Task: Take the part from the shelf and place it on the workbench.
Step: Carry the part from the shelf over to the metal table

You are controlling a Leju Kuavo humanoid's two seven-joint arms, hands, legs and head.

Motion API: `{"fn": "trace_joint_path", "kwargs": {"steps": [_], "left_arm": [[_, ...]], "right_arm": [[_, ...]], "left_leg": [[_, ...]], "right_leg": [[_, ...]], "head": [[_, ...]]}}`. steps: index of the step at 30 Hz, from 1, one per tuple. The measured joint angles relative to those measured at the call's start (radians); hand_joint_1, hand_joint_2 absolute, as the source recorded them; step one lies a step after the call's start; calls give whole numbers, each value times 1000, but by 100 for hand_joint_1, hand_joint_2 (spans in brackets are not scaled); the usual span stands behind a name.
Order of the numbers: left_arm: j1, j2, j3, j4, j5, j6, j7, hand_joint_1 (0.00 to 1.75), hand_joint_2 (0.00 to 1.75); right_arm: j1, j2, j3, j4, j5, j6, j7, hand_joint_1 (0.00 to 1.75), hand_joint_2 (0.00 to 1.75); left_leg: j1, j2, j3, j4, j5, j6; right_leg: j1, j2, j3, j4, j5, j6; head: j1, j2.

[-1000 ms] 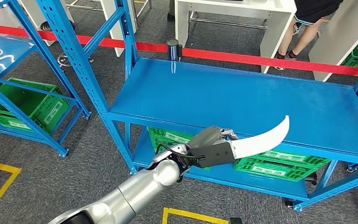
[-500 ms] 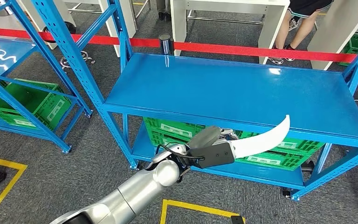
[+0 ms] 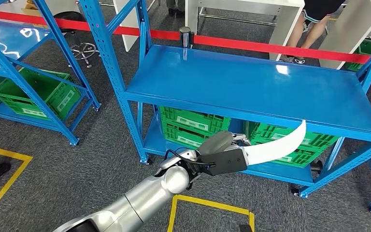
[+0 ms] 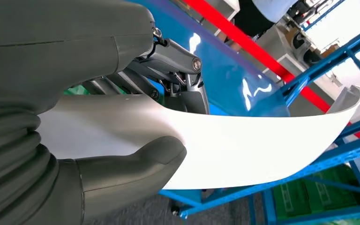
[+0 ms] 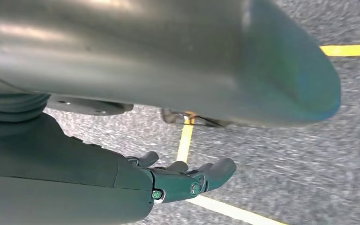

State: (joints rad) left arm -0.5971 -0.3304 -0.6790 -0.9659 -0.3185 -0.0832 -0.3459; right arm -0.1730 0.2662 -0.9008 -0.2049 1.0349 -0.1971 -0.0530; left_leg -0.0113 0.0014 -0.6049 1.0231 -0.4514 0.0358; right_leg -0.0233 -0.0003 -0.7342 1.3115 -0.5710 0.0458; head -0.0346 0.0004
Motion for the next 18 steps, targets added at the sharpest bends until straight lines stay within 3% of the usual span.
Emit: {"fn": "trace_joint_path", "kwargs": {"steps": [1,2,3,5,6,8,9,10,11,13,14,16,17,18], "left_arm": [[0,0,0,0,0,0,0,175,175],[0,0,0,0,0,0,0,175,175],[0,-1,0,0,0,0,0,175,175],[0,-2,0,-1,0,0,0,175,175],[0,-2,0,-2,0,-1,-1,175,175],[-1,-2,0,-2,1,-4,-1,175,175],[-1,-2,0,-3,1,-6,-1,175,175],[-1,-1,0,-2,1,-8,-1,175,175],[0,0,0,-2,2,-11,-2,175,175],[1,0,0,-2,6,-17,-4,175,175],[3,1,0,-1,10,-23,-6,175,175],[7,3,0,2,20,-32,-12,175,175],[8,2,0,4,24,-37,-16,175,175],[9,0,0,5,28,-41,-19,175,175]], "right_arm": [[0,0,0,0,0,0,0,0,0],[-1,-1,-1,0,0,0,0,0,0],[-2,-1,-1,0,0,0,0,0,0],[-4,-1,-1,0,0,0,-1,0,0],[-4,-1,-1,0,0,0,-1,0,0],[-3,0,-1,0,0,-1,0,0,0],[-3,1,-2,0,0,-1,0,0,0],[-3,2,-2,1,0,0,0,0,0],[-3,2,-2,1,0,0,-1,0,0],[-2,2,-3,1,-3,-1,-2,0,0],[0,2,-3,1,-5,-2,-2,0,0],[3,1,-4,1,-9,-7,-3,0,0],[5,0,-5,1,-12,-11,-4,0,0],[7,-1,-6,1,-14,-16,-5,0,0]], "left_leg": [[-2,0,-16,4,9,-1],[-2,0,-31,9,18,-2],[-4,-1,-44,15,25,-4],[-6,-1,-57,21,39,-12],[-7,-1,-60,21,47,-18],[-7,-2,-63,17,60,-29],[-6,-3,-70,22,49,-36],[-5,-4,-79,43,20,-43],[-1,-5,-93,86,-27,-51],[8,-5,-119,205,-117,-65],[13,-5,-123,257,-135,-71],[19,-4,-92,275,-104,-77],[22,-4,-52,235,-77,-78],[23,-5,-1,170,-69,-78]], "right_leg": [[3,0,29,-18,26,-4],[7,0,75,-67,49,-10],[11,0,129,-136,53,-17],[19,0,206,-249,32,-30],[22,1,218,-274,22,-36],[19,-1,210,-286,38,-47],[16,-2,202,-289,50,-53],[11,-4,191,-292,64,-58],[9,-6,178,-293,77,-61],[8,-7,150,-293,100,-62],[7,-8,135,-293,112,-60],[5,-10,106,-291,134,-54],[3,-11,92,-289,144,-50],[2,-11,81,-287,154,-45]], "head": [[0,0],[0,0],[0,0],[-1,0],[-1,0],[2,0],[1,0],[-2,0],[-4,0],[-9,0],[-9,0],[-9,0],[-10,0],[-10,0]]}}
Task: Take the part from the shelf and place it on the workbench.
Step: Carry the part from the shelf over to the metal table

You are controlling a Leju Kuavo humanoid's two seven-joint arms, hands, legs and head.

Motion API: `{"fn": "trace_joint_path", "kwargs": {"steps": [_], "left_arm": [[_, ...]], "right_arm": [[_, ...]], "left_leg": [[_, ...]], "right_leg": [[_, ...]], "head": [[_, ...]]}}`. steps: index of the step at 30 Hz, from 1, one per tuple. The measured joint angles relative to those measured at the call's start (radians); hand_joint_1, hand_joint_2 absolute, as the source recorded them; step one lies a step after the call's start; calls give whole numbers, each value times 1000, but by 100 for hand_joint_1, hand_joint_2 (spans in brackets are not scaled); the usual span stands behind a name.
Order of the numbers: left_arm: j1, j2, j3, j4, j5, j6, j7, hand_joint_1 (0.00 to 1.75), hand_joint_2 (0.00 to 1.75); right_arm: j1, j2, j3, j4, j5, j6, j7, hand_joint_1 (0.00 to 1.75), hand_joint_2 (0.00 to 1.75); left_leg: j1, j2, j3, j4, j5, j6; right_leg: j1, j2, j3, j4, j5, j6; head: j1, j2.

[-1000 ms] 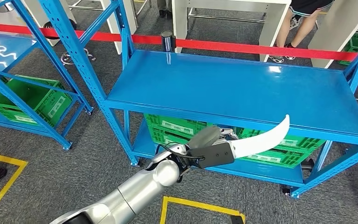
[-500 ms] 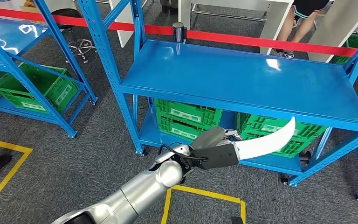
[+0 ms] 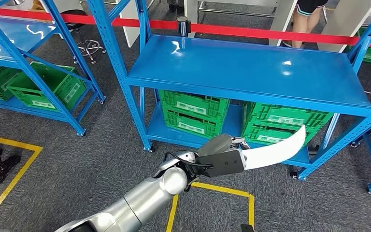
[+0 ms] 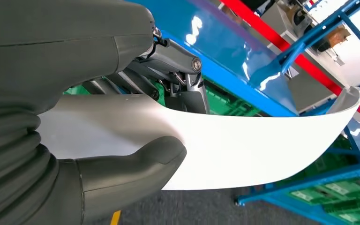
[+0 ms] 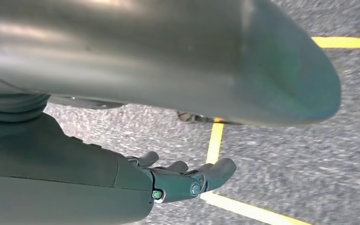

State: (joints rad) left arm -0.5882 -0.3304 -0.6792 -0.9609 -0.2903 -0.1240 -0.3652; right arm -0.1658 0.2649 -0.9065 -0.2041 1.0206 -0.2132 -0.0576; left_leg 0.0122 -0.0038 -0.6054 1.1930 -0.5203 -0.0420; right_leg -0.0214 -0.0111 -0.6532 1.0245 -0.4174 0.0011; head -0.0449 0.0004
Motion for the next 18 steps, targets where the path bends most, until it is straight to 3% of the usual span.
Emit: {"fn": "trace_joint_path", "kwargs": {"steps": [2,3,5,6,7,8,10,11,12,13,15,17,18], "left_arm": [[0,-8,0,1,7,-8,-8,175,175],[0,-13,-1,2,10,-11,-11,175,175],[4,-19,-1,3,16,-13,-15,175,175],[8,-21,-1,3,19,-13,-14,175,175],[12,-22,-1,2,23,-13,-12,175,175],[16,-24,-1,0,25,-13,-9,175,175],[24,-25,-1,-4,27,-13,1,175,175],[30,-25,-1,-6,27,-12,7,175,175],[36,-23,-1,-8,27,-11,15,175,175],[43,-21,-1,-12,27,-7,22,175,175],[55,-17,-1,-24,25,4,35,175,175],[64,-13,-1,-42,23,13,40,175,175],[68,-11,-1,-51,23,16,40,175,175]], "right_arm": [[8,-4,-3,0,-7,-11,-2,0,0],[12,-7,-6,0,-11,-16,-4,0,0],[24,-14,-13,0,-16,-21,-12,0,0],[30,-19,-16,0,-19,-23,-16,0,0],[36,-23,-20,0,-21,-25,-20,0,0],[41,-28,-23,0,-24,-27,-23,0,0],[46,-35,-27,0,-21,-27,-28,0,0],[46,-37,-27,0,-16,-27,-27,0,0],[46,-39,-27,0,-9,-24,-25,0,0],[46,-41,-27,0,0,-21,-21,0,0],[43,-41,-25,0,17,-11,-13,0,0],[36,-40,-20,0,30,-2,-4,0,0],[33,-38,-17,0,34,1,0,0,0]], "left_leg": [[-3,-3,90,-131,-16,9],[-7,-5,110,-166,-29,17],[-14,-4,105,-179,-19,40],[-15,-2,98,-181,-8,52],[-14,1,89,-184,5,62],[-13,3,76,-186,19,71],[-16,4,45,-185,44,79],[-19,5,29,-183,56,80],[-21,6,11,-181,68,80],[-22,7,-6,-179,79,79],[-24,7,-36,-173,100,75],[-27,6,-56,-168,119,66],[-28,6,-61,-167,127,61]], "right_leg": [[-1,0,-12,2,18,14],[-2,0,-14,0,28,22],[-7,0,-15,-9,45,39],[-9,1,-20,-6,38,44],[-11,2,-29,12,11,48],[-11,3,-43,49,-34,51],[-8,5,-74,170,-137,53],[-6,5,-83,228,-162,53],[-5,5,-79,265,-162,53],[-3,5,-60,271,-142,51],[0,6,25,187,-97,44],[5,8,122,51,-110,33],[8,9,149,7,-125,27]], "head": [[-2,0],[-2,0],[-2,0],[-2,0],[-1,0],[1,0],[7,0],[8,0],[8,0],[8,0],[8,0],[8,0],[8,0]]}}
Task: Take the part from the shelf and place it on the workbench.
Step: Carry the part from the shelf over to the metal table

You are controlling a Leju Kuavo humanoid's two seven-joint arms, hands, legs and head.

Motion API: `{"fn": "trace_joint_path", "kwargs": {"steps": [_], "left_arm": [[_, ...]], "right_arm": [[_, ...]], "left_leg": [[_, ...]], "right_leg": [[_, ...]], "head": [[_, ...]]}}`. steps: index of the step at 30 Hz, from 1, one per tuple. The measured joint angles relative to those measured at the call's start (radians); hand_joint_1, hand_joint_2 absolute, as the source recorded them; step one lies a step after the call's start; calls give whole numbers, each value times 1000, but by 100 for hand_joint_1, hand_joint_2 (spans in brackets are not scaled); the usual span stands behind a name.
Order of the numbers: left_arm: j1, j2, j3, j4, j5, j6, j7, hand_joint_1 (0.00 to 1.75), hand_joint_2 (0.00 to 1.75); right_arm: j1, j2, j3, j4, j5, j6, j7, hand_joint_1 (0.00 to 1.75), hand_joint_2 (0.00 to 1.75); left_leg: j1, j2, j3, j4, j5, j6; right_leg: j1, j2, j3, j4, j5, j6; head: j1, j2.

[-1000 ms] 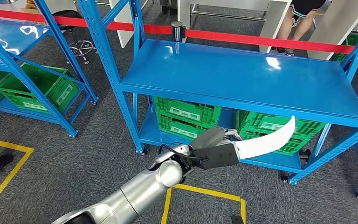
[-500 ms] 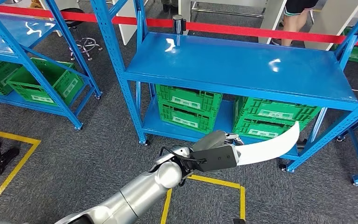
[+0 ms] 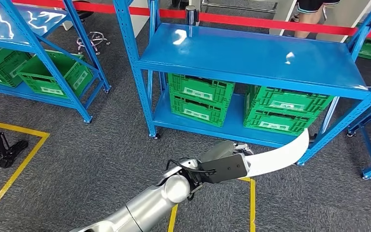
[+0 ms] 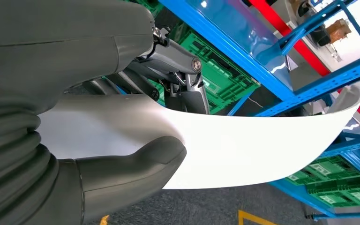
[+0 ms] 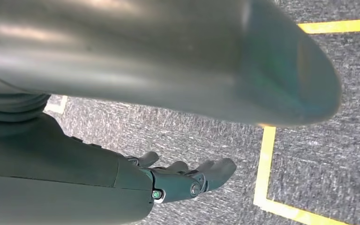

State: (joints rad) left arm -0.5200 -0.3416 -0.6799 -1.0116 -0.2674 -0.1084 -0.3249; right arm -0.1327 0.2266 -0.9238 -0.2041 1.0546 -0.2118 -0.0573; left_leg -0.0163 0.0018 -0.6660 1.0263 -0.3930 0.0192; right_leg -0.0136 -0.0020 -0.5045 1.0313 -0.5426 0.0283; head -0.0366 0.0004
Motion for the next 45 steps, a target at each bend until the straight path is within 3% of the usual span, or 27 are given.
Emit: {"fn": "trace_joint_path", "kwargs": {"steps": [3,5,7,8,9,10,12,14,15,17,19,21,23,24,25,27,28,29,31,33,35,38,39,41,42,43,45], "left_arm": [[11,6,0,-15,-1,4,1,175,175],[16,11,0,-22,-1,4,1,175,175],[18,14,0,-27,0,-6,1,175,175],[19,15,0,-28,1,-14,1,175,175],[19,15,0,-29,2,-24,1,175,175],[20,14,0,-29,4,-33,-1,175,175],[17,6,-1,-29,6,-48,-6,175,175],[10,-8,-1,-28,11,-57,-13,175,175],[5,-14,-2,-28,15,-59,-16,175,175],[-3,-20,-3,-25,21,-60,-21,175,175],[-8,-22,-3,-21,23,-60,-22,175,175],[-13,-24,-3,-16,25,-60,-23,175,175],[-15,-24,-3,-10,25,-55,-23,175,175],[-15,-24,-3,-8,25,-50,-22,175,175],[-14,-23,-3,-6,25,-44,-22,175,175],[-14,-21,-3,-4,25,-33,-22,175,175],[-13,-21,-3,-5,26,-30,-22,175,175],[-12,-21,-3,-8,28,-29,-23,175,175],[-6,-24,-5,-14,32,-29,-24,175,175],[1,-25,-8,-18,35,-31,-25,175,175],[6,-24,-10,-20,35,-33,-25,175,175],[10,-23,-12,-25,36,-34,-25,175,175],[11,-22,-13,-26,36,-35,-24,175,175],[13,-21,-15,-26,38,-42,-22,175,175],[13,-22,-16,-27,41,-47,-22,175,175],[13,-24,-18,-27,45,-53,-23,175,175],[10,-32,-25,-28,58,-70,-30,175,175]], "right_arm": [[-3,4,4,0,3,3,6,0,0],[-5,5,5,0,3,2,8,0,0],[-4,5,5,0,-1,-6,16,0,0],[-3,5,5,0,-5,-11,19,0,0],[-1,4,5,0,-11,-16,20,0,0],[2,2,4,0,-19,-21,19,0,0],[8,-2,2,0,-32,-29,11,0,0],[12,-5,-2,0,-43,-37,-1,0,0],[14,-6,-4,0,-46,-38,-8,0,0],[15,-9,-6,0,-47,-39,-18,0,0],[16,-12,-7,0,-47,-40,-23,0,0],[16,-17,-8,0,-46,-39,-27,0,0],[15,-20,-8,0,-42,-38,-27,0,0],[14,-21,-8,0,-37,-35,-26,0,0],[13,-22,-8,0,-31,-30,-22,0,0],[10,-23,-7,0,-18,-19,-10,0,0],[6,-22,-6,0,-13,-16,-3,0,0],[3,-20,-5,0,-10,-16,1,0,0],[-1,-17,-4,0,-6,-15,5,0,0],[-1,-16,-4,0,-5,-14,5,0,0],[0,-15,-4,0,-5,-13,5,0,0],[-1,-15,-4,0,-5,-13,5,0,0],[-1,-15,-4,0,-4,-14,7,0,0],[0,-15,-4,0,-2,-22,13,0,0],[-1,-16,-4,0,-3,-27,16,0,0],[-1,-17,-4,0,-4,-32,18,0,0],[-3,-20,-4,0,-14,-41,19,0,0]], "left_leg": [[0,-1,-7,-4,14,-18],[3,-3,-27,44,-46,-33],[8,-3,-57,164,-147,-45],[9,-3,-67,227,-178,-49],[10,-3,-68,268,-185,-50],[10,-3,-53,279,-173,-48],[7,-5,28,196,-123,-34],[1,-5,134,46,-119,-14],[-3,-5,166,-7,-128,-7],[-8,-5,182,-50,-131,0],[-5,0,172,-63,-106,10],[1,5,154,-71,-80,20],[3,6,124,-66,-60,23],[4,7,107,-62,-50,22],[6,8,89,-55,-41,18],[15,9,51,-35,-27,7],[18,8,33,-23,-22,1],[19,8,17,-9,-18,-6],[16,6,-1,8,-8,-19],[18,5,-7,11,3,-34],[23,4,-20,37,-36,-46],[24,3,-60,201,-181,-54],[24,3,-64,257,-205,-53],[22,2,-35,288,-183,-45],[19,2,4,254,-157,-37],[15,1,58,191,-144,-26],[6,-1,164,43,-161,-9]], "right_leg": [[1,-2,-1,-24,7,-23],[-3,-5,-20,-27,29,-38],[-3,-6,-45,-26,50,-44],[-3,-7,-59,-25,60,-44],[-3,-8,-72,-25,70,-44],[-2,-8,-85,-24,80,-43],[1,-9,-107,-23,98,-41],[3,-8,-121,-24,115,-35],[2,-8,-125,-25,123,-30],[-2,-8,-129,-32,142,-17],[-4,-6,-137,-26,131,-6],[-6,-2,-164,47,53,1],[-8,-1,-200,176,-31,10],[-11,-1,-208,226,-43,15],[-14,-1,-202,248,-33,21],[-23,-1,-139,189,22,34],[-27,-1,-92,125,31,42],[-28,1,-52,64,27,41],[-25,5,-17,2,-1,29],[-23,3,-28,2,4,2],[-22,1,-48,4,23,-20],[-18,-2,-90,4,60,-33],[-16,-2,-106,4,73,-34],[-10,-5,-137,4,97,-34],[-7,-5,-151,4,109,-33],[-5,-5,-163,4,121,-32],[-3,-6,-176,2,143,-24]], "head": [[0,0],[-4,0],[-8,0],[-8,0],[-9,0],[-9,0],[-11,0],[-11,0],[-10,0],[-10,0],[-10,0],[-5,0],[0,0],[0,0],[0,0],[0,0],[2,0],[4,0],[6,0],[4,0],[1,0],[-6,0],[-6,0],[-8,0],[-8,0],[-8,0],[-8,0]]}}
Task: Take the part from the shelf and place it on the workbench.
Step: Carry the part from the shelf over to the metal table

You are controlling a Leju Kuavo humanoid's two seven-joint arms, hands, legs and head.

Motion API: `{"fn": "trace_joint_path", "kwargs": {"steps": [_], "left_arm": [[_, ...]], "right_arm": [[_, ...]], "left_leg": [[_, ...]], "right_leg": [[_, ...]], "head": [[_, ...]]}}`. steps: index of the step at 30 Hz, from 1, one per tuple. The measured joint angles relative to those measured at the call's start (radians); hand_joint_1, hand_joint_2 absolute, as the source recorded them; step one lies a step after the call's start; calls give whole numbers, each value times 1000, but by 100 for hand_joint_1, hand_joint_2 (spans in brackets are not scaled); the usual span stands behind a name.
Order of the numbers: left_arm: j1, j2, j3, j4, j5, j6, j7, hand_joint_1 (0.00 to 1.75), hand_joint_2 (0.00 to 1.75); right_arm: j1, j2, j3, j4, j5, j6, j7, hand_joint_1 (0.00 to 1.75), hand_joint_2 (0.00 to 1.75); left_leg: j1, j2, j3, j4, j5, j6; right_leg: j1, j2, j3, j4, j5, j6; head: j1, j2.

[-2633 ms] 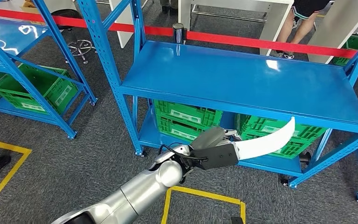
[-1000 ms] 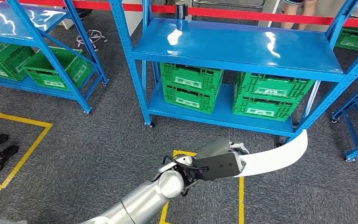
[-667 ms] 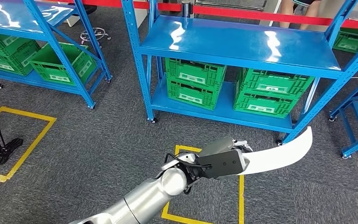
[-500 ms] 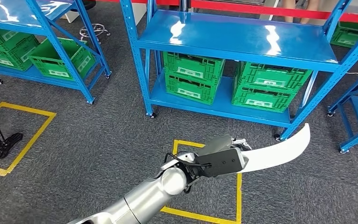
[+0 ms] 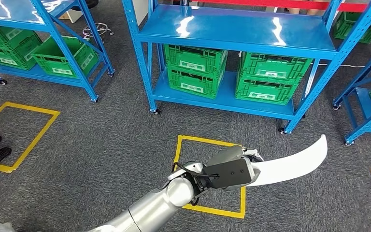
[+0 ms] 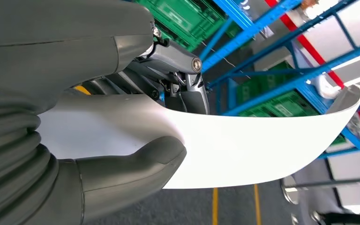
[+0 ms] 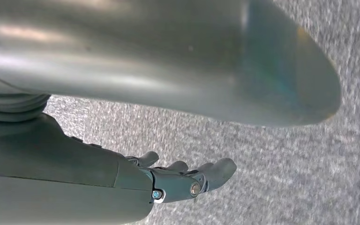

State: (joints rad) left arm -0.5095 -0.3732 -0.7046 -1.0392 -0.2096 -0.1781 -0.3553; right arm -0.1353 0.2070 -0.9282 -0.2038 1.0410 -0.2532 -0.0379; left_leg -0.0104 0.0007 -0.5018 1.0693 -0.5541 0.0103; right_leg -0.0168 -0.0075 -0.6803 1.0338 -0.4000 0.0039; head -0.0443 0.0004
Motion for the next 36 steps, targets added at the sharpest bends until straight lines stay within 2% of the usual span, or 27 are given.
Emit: {"fn": "trace_joint_path", "kwargs": {"steps": [1,2,4,5,6,8,9,10,11,13,14,16,17,19,20,21,23,24,25,27,28,29,31,32,34,35,36], "left_arm": [[-2,-3,-7,0,9,-9,-5,175,175],[-5,-5,-17,-1,21,-15,-7,175,175],[-8,-7,-38,0,45,-17,-6,175,175],[-10,-7,-46,0,54,-13,-4,175,175],[-11,-8,-52,1,60,-7,-5,175,175],[-13,-8,-58,2,65,3,-8,175,175],[-14,-7,-59,3,66,6,-10,175,175],[-14,-6,-59,4,66,7,-11,175,175],[-13,-4,-59,4,67,8,-12,175,175],[-14,-2,-59,5,67,9,-12,175,175],[-15,-2,-60,4,67,9,-13,175,175],[-17,-3,-60,3,66,9,-13,175,175],[-18,-3,-60,2,66,10,-14,175,175],[-18,-2,-61,3,65,9,-14,175,175],[-18,-2,-61,4,64,9,-13,175,175],[-18,0,-61,5,64,9,-13,175,175],[-18,2,-62,5,61,11,-13,175,175],[-18,3,-62,4,60,12,-15,175,175],[-17,4,-62,4,58,13,-17,175,175],[-15,5,-64,3,55,11,-21,175,175],[-14,4,-66,1,55,8,-22,175,175],[-14,1,-69,-2,57,4,-22,175,175],[-16,-6,-79,-10,66,-7,-23,175,175],[-17,-8,-85,-12,72,-12,-23,175,175],[-18,-9,-97,-14,87,-19,-22,175,175],[-19,-9,-103,-14,94,-22,-20,175,175],[-19,-9,-109,-14,101,-23,-17,175,175]], "right_arm": [[-1,-2,0,0,-7,-4,0,0,0],[0,-4,-1,0,-14,-8,-2,0,0],[3,-8,-3,0,-23,-8,-13,0,0],[4,-10,-4,0,-23,-6,-19,0,0],[6,-12,-4,0,-20,-4,-22,0,0],[4,-15,-4,0,-15,-2,-21,0,0],[2,-16,-4,0,-14,-2,-21,0,0],[0,-17,-4,0,-14,-1,-20,0,0],[-1,-18,-4,0,-13,-1,-19,0,0],[-4,-22,-4,0,-13,-1,-19,0,0],[-7,-23,-4,0,-13,-1,-19,0,0],[-12,-24,-4,0,-13,-1,-19,0,0],[-14,-25,-4,-1,-12,-1,-19,0,0],[-12,-25,-4,0,-9,1,-17,0,0],[-12,-25,-3,0,-5,4,-16,0,0],[-13,-25,-2,0,0,6,-15,0,0],[-18,-25,3,0,16,12,-10,0,0],[-20,-25,7,0,25,13,-5,0,0],[-22,-25,11,0,32,12,0,0,0],[-24,-26,18,-1,36,3,6,0,0],[-25,-28,20,-1,33,-2,6,0,0],[-24,-29,21,-1,27,-7,3,0,0],[-23,-34,21,-3,14,-14,-2,0,0],[-22,-36,21,-3,9,-16,-4,0,0],[-19,-39,21,-4,0,-18,-9,0,0],[-16,-41,21,-4,-1,-17,-13,0,0],[-13,-41,21,-4,-2,-17,-16,0,0]], "left_leg": [[-5,-1,29,-48,-14,4],[-9,-2,37,-72,-18,6],[-9,0,23,-82,6,16],[-7,2,13,-86,21,24],[-4,5,-1,-89,38,30],[-4,7,-34,-87,66,37],[-4,8,-53,-84,80,36],[-4,10,-74,-80,94,36],[-3,11,-97,-74,107,34],[-1,11,-142,-55,129,27],[-1,10,-162,-44,137,22],[-4,10,-185,-27,153,10],[-5,11,-189,-25,162,5],[-2,11,-195,-26,173,-7],[0,9,-202,-16,155,-14],[3,7,-212,10,118,-21],[7,5,-237,116,10,-33],[9,4,-245,180,-26,-37],[10,4,-246,231,-37,-39],[11,4,-208,251,6,-37],[11,3,-164,211,32,-33],[10,2,-101,141,35,-27],[5,-2,10,-11,2,-16],[2,-3,37,-57,-14,-11],[-2,-2,31,-75,-3,2],[-1,-1,23,-78,9,11],[0,1,11,-80,23,20]], "right_leg": [[-2,-1,-2,-4,11,7],[-5,-2,-2,-9,23,14],[-9,-1,-6,-16,30,27],[-10,0,-12,-4,5,31],[-10,2,-23,28,-40,34],[-9,4,-48,144,-151,39],[-10,5,-57,207,-180,42],[-10,5,-56,254,-180,45],[-11,5,-43,275,-157,47],[-13,5,31,221,-104,51],[-12,5,89,151,-110,51],[-8,6,174,29,-157,38],[-5,7,191,-2,-175,29],[-4,5,177,-7,-164,10],[-5,3,165,-7,-152,1],[-7,1,151,-8,-139,-6],[-7,-1,119,-7,-112,-13],[-7,-1,103,-6,-98,-13],[-7,-2,87,-5,-85,-12],[-7,-4,54,-3,-59,-7],[-7,-5,39,-3,-46,-4],[-6,-5,26,-2,-34,1],[-6,-5,14,-4,-12,12],[-7,-6,12,-8,0,19],[-12,-5,11,-18,21,33],[-13,-3,5,-13,12,39],[-14,-2,-6,8,-18,43]], "head": [[-1,0],[-2,0],[-5,0],[-4,0],[-2,0],[4,0],[6,0],[7,0],[7,0],[8,0],[9,0],[9,0],[9,0],[8,0],[7,0],[6,0],[2,0],[1,0],[1,0],[0,0],[-1,0],[-1,0],[1,0],[0,0],[-1,0],[-2,0],[0,0]]}}
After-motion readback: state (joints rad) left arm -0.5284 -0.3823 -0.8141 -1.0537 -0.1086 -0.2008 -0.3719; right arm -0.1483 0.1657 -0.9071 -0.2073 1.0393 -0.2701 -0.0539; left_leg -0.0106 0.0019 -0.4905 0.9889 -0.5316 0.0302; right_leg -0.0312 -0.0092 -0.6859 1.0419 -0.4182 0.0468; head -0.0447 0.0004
